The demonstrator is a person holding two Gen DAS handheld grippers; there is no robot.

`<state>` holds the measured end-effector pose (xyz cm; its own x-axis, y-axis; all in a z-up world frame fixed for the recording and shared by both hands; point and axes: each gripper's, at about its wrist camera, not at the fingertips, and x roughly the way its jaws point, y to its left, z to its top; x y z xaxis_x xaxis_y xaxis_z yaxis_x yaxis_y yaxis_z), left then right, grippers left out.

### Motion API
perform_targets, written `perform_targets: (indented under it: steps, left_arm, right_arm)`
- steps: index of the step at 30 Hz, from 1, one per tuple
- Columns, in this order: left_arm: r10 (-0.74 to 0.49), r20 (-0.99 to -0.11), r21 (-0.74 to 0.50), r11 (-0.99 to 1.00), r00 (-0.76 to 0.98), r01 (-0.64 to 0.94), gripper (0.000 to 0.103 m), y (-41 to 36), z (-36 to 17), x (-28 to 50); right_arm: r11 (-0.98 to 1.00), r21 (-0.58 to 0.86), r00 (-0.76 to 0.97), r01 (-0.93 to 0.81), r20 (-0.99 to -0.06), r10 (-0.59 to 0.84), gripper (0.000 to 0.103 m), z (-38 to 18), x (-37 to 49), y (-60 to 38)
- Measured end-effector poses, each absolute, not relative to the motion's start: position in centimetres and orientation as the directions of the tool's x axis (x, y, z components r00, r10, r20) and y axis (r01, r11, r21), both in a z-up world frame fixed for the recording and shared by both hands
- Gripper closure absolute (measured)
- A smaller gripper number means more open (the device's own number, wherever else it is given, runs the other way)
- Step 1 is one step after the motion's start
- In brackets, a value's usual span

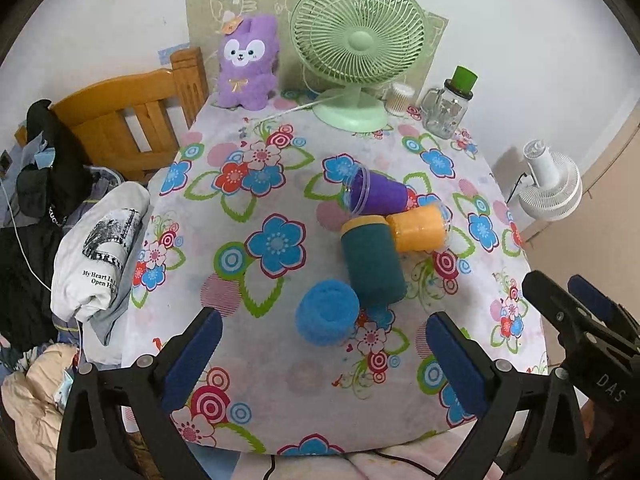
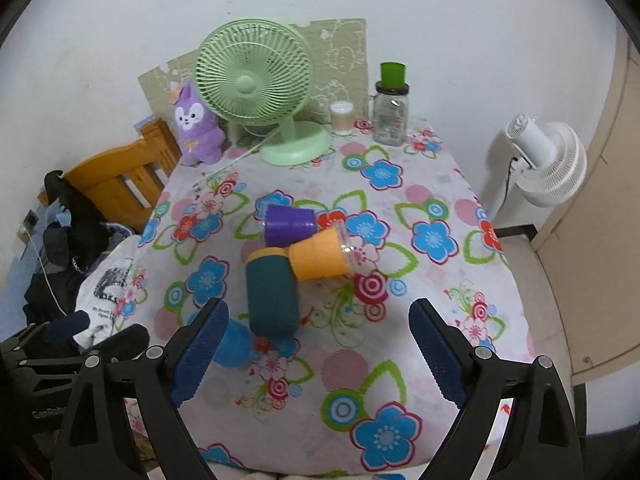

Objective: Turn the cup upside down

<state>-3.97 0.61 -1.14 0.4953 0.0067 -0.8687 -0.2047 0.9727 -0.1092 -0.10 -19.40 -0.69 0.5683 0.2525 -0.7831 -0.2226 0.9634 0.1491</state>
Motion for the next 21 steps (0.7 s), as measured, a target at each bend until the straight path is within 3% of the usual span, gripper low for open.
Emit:
perform_targets:
  steps: [10, 21]
  left_arm:
    - [0.086, -0.861, -0.057, 0.963, 0.501, -0.263, 0.0, -0.4, 0.2, -4.4]
    - [0.095, -0.86, -0.029, 0.972, 0.501, -0.235, 0.0, -1.7, 0.5, -4.7]
  right_arm:
    - [0.976, 0.075, 0.57, -0.204, -0.802, 0.18, 0.01, 0.3, -0.9, -20.5]
    - [0.975, 0.09, 0.548, -0.204, -0.814, 0.19, 0.01, 0.4, -1.2, -20.6]
